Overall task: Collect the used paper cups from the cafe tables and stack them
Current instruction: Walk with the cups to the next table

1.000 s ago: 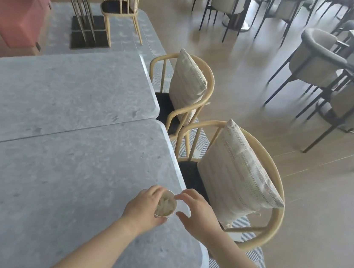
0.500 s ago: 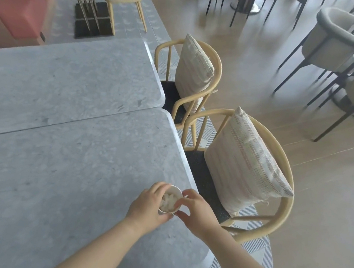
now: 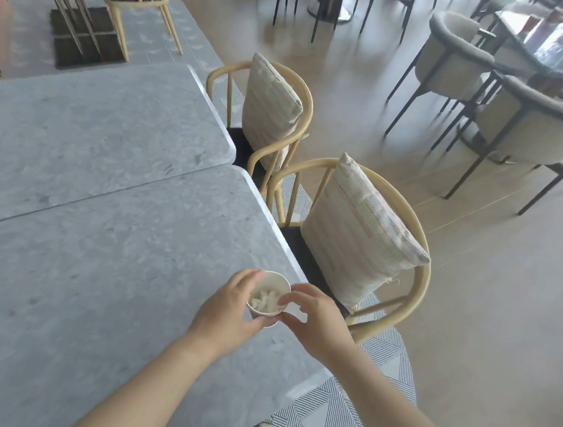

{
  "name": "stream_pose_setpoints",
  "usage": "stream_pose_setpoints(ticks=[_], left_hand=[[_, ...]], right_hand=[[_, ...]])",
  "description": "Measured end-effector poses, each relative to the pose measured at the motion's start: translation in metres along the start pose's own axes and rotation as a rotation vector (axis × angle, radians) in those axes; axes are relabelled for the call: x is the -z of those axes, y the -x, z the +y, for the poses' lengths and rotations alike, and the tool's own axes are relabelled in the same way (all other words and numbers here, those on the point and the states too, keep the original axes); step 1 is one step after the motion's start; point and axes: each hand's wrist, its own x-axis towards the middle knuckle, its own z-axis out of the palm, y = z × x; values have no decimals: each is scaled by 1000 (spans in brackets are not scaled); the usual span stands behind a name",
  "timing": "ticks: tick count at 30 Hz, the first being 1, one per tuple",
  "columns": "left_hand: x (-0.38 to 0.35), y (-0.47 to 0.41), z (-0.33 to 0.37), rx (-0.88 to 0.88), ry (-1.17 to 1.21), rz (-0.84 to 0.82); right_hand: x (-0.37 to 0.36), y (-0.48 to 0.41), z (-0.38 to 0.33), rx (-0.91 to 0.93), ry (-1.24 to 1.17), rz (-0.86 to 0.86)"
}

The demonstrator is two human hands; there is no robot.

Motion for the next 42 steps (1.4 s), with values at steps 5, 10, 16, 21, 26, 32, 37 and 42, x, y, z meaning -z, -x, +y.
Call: stream_pose_setpoints(ticks=[5,10,16,21,26,32,37,42], left_hand=[[2,17,25,-165,8,25],[-12,26,57,-293,-1,-43],[-37,36,93,-404,31,-194],[-60,36,121,-516,27,-296],[-93,23,162,-624,33,-284],[-153,-1,223,-670,33,-350],[-205,-22,283,-723,3,-409],[-259,-36,350,-755,-21,-490]], right_hand=[[19,37,-16,-52,18,120],[41,85,-20,-148,32,270],[61,143,-19,-265,31,420],[76,179,-7,-352,24,527],[99,206,24,-415,-8,593],[150,232,82,-446,26,654],[198,258,130,-497,20,731],[248,292,173,-562,-5,806]])
